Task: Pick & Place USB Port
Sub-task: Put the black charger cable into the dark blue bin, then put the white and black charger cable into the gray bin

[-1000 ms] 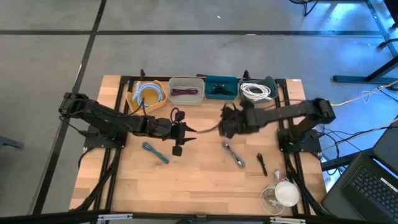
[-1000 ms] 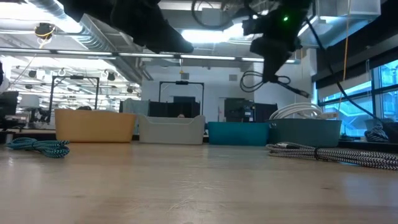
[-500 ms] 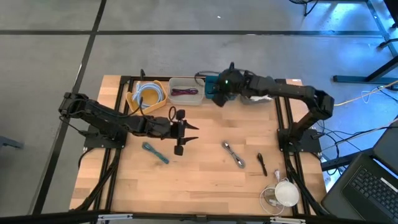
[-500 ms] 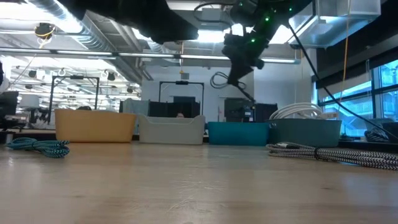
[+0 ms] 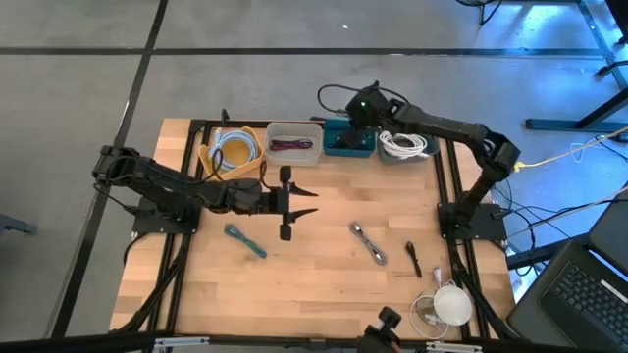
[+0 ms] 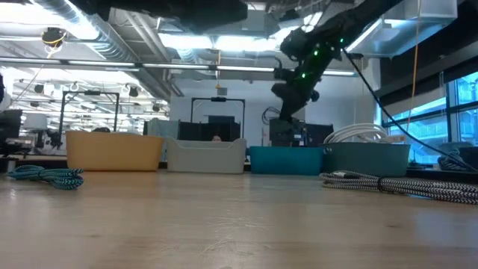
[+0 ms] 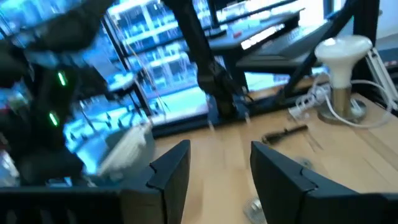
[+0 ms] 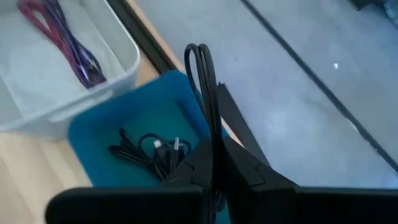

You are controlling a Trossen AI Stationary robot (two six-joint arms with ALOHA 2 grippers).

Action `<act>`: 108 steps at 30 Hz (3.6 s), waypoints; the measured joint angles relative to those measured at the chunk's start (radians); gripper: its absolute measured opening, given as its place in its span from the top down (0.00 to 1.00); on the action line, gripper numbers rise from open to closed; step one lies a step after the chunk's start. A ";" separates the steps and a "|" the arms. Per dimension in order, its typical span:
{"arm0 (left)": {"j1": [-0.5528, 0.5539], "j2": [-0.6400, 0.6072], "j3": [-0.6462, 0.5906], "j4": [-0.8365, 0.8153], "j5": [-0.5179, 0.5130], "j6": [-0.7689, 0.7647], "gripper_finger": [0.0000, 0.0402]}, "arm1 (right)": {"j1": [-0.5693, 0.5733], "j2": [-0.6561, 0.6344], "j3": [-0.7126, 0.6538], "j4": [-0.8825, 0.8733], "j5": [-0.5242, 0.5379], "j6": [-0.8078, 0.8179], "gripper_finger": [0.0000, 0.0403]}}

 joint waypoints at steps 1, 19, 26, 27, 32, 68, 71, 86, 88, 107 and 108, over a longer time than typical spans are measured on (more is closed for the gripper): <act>0.000 0.000 0.000 0.018 -0.002 0.017 0.60 | -0.006 0.014 0.000 0.002 -0.011 -0.006 0.96; -0.001 -0.032 0.000 0.161 -0.036 0.082 0.62 | -0.022 0.260 0.000 0.039 -0.030 -0.081 0.96; -0.004 -0.064 0.000 0.153 -0.036 0.082 0.62 | -0.022 0.245 0.009 0.047 -0.030 -0.076 0.75; -0.004 -0.066 0.000 0.151 -0.035 0.082 0.62 | -0.022 0.241 0.015 0.050 -0.030 -0.076 0.72; -0.004 -0.066 0.000 0.133 -0.034 0.080 0.63 | -0.022 0.218 0.063 0.016 -0.030 -0.062 0.61; -0.001 -0.081 0.000 -0.142 -0.104 0.074 0.64 | 0.963 -0.490 -0.413 -0.719 -0.072 1.430 0.61; -0.001 -0.081 0.000 -0.141 -0.104 0.074 0.64 | 1.026 -0.490 -0.451 -0.711 -0.073 1.539 0.61; -0.001 -0.081 0.000 -0.140 -0.105 0.062 0.64 | 1.124 -0.475 -0.579 -0.278 -0.019 1.529 0.61; -0.001 -0.081 0.000 -0.141 -0.105 0.060 0.64 | 1.120 -0.452 -0.579 -0.273 -0.007 1.519 0.61; -0.001 -0.080 0.000 -0.149 -0.105 0.007 0.64 | 1.040 -0.164 -0.578 -0.060 -0.101 1.336 0.61; -0.001 -0.080 0.000 -0.150 -0.105 0.007 0.64 | 1.040 -0.156 -0.577 -0.056 -0.102 1.336 0.62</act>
